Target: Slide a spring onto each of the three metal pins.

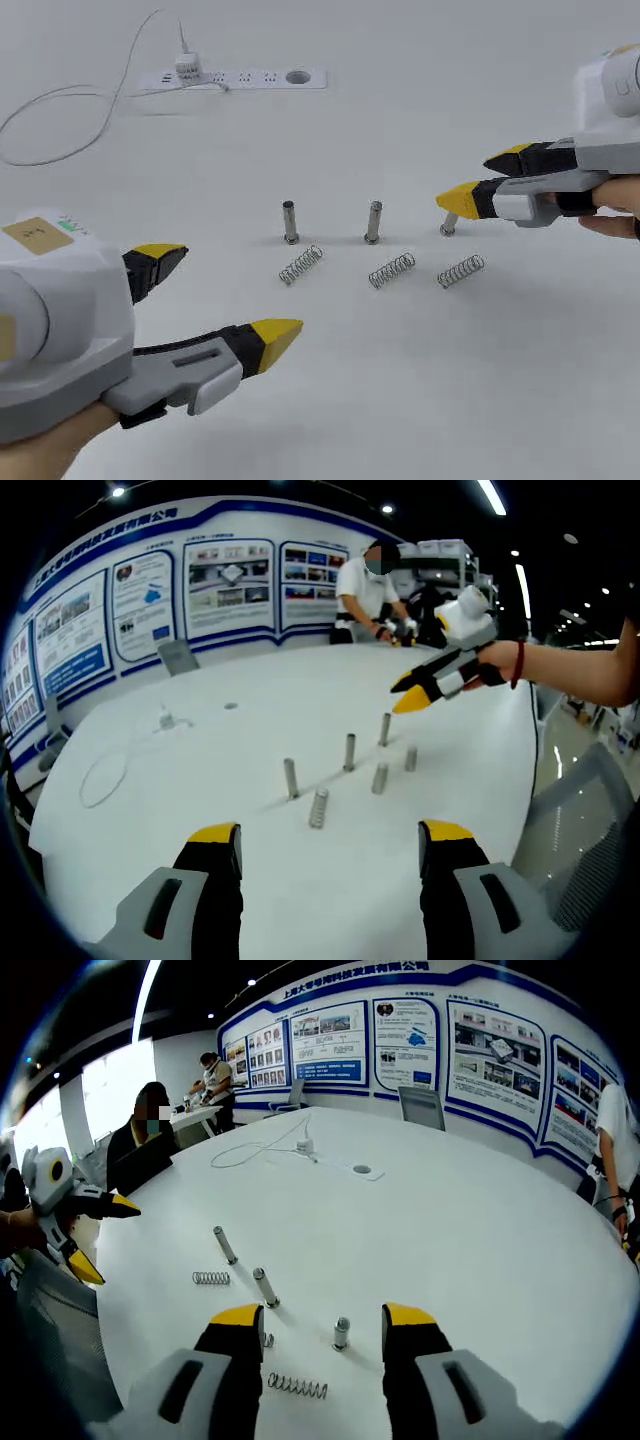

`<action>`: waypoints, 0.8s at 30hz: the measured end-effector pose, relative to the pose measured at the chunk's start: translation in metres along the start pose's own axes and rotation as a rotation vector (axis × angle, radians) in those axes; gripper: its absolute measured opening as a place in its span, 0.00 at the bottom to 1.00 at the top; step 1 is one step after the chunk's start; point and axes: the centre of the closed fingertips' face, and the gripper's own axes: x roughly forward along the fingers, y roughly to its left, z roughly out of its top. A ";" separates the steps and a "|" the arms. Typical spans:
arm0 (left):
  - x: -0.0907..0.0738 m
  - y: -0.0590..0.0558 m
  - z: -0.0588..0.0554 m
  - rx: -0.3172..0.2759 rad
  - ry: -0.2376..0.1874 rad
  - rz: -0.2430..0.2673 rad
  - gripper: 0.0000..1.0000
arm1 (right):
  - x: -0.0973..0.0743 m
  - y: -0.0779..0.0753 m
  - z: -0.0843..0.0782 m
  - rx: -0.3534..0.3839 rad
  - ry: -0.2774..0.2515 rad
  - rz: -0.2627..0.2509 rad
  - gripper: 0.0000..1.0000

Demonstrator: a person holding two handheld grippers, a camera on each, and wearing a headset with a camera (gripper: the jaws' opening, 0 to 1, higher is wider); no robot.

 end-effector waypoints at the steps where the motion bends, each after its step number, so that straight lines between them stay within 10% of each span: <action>1: 0.001 0.001 -0.001 0.001 0.003 -0.001 0.73 | -0.002 0.002 -0.001 0.000 -0.002 0.001 0.49; 24: 0.055 0.009 -0.022 0.030 0.083 -0.046 0.51 | -0.019 0.033 -0.011 -0.005 -0.049 0.020 0.54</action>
